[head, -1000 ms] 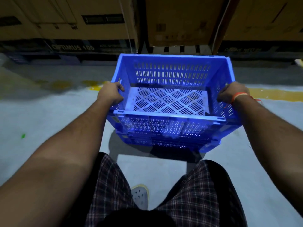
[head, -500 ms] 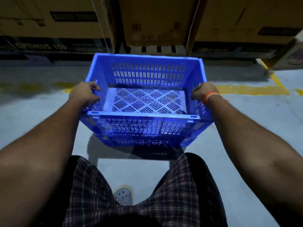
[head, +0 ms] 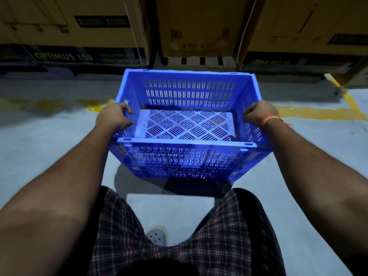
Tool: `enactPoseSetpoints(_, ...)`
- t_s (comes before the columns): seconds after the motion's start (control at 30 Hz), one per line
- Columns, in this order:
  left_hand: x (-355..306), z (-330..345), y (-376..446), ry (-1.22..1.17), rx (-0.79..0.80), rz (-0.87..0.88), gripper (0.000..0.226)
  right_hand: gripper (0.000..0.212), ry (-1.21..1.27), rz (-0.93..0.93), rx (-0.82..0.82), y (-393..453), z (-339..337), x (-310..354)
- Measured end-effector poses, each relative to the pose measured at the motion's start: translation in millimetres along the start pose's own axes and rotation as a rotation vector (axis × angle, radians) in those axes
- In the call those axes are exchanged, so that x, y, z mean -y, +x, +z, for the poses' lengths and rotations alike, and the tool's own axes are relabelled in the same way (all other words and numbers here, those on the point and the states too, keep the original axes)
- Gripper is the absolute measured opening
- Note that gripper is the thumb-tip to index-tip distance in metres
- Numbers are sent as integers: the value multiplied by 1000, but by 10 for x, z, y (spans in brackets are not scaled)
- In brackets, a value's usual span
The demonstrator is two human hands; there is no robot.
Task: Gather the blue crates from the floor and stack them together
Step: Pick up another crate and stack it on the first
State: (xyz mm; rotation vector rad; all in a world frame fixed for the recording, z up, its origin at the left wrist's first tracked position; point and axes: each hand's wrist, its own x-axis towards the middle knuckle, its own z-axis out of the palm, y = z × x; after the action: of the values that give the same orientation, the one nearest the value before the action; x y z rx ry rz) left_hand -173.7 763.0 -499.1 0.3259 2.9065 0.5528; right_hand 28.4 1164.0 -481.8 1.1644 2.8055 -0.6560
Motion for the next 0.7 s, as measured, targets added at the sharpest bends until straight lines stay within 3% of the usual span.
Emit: enactPoseSetpoints(0.7,-3,18,56,117,-1,21,33,11,-34,18,-59,14,19,30)
